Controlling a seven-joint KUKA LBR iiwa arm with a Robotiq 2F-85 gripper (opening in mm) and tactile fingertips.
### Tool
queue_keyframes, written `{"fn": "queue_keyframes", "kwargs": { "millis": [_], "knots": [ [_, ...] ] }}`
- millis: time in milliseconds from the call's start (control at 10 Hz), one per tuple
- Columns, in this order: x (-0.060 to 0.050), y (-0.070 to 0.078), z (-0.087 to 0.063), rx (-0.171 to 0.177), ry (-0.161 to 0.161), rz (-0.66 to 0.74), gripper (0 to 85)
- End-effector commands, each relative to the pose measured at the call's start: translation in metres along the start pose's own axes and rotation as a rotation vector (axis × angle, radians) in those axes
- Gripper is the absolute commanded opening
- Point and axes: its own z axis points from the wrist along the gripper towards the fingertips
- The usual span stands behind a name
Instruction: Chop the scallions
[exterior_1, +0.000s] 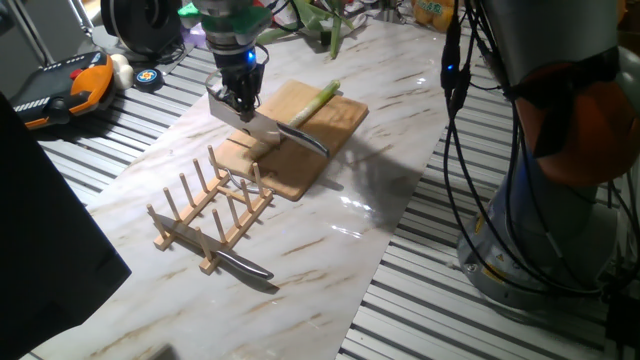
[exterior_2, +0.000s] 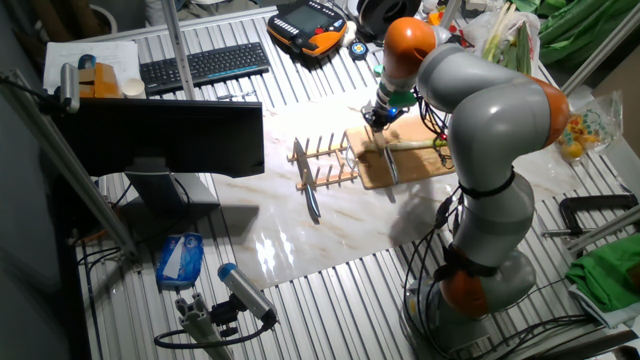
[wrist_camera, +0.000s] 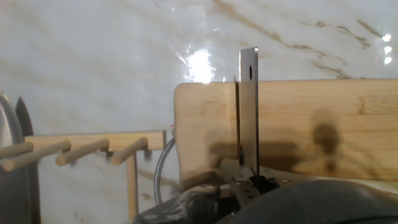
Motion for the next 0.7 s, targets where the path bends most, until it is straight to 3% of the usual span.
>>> {"fn": "queue_keyframes", "kwargs": {
  "millis": [0,300,600],
  "knots": [
    [0.0,-0.002,0.001,-0.002,0.002,0.003,0.7],
    [-0.001,-0.001,0.005,-0.004,0.008,0.006,0.7],
    [0.003,-0.005,0.019,-0.01,0.01,0.007,0.7]
  ]
}}
